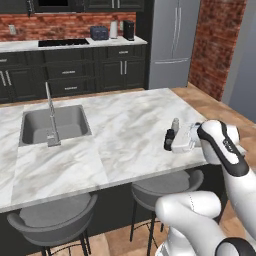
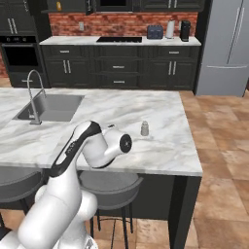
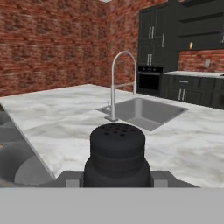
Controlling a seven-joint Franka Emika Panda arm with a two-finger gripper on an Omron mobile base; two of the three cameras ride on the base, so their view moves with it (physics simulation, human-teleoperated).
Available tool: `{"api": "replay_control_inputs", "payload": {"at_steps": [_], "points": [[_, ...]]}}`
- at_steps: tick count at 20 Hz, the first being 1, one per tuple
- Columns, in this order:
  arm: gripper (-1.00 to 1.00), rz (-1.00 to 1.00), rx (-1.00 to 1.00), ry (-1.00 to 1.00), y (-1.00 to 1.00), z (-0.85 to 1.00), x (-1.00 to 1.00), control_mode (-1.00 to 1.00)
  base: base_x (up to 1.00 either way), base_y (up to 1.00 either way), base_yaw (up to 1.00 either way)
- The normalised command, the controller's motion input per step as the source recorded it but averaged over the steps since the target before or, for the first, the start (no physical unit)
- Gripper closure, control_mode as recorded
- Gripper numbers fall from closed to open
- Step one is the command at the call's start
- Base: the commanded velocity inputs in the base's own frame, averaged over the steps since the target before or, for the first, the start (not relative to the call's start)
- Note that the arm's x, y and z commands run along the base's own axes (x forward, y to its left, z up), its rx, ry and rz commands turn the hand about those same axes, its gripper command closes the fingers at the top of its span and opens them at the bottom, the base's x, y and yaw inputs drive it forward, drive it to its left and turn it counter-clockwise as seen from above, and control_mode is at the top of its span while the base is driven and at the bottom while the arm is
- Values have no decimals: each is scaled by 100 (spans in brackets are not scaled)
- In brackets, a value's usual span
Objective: The dining table condiment station is running low on shaker. Refill the condiment station by opening the cabinet and taking the shaker from the cabinet and placing it on the dining table.
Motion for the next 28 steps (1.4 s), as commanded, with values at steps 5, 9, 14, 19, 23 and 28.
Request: {"api": "replay_control_inputs", "payload": {"at_steps": [5,9,14,19,23,28], "points": [[100,0,0,0,0,-11,26,-100,0,0,0],[100,0,0,0,0,-13,22,-100,0,0,0],[100,0,0,0,0,-18,20,-100,0,0,0],[100,0,0,0,0,-22,21,-100,0,0,0],[100,0,0,0,0,-23,23,-100,0,0,0],[100,0,0,0,0,-13,25,-100,0,0,0]]}}
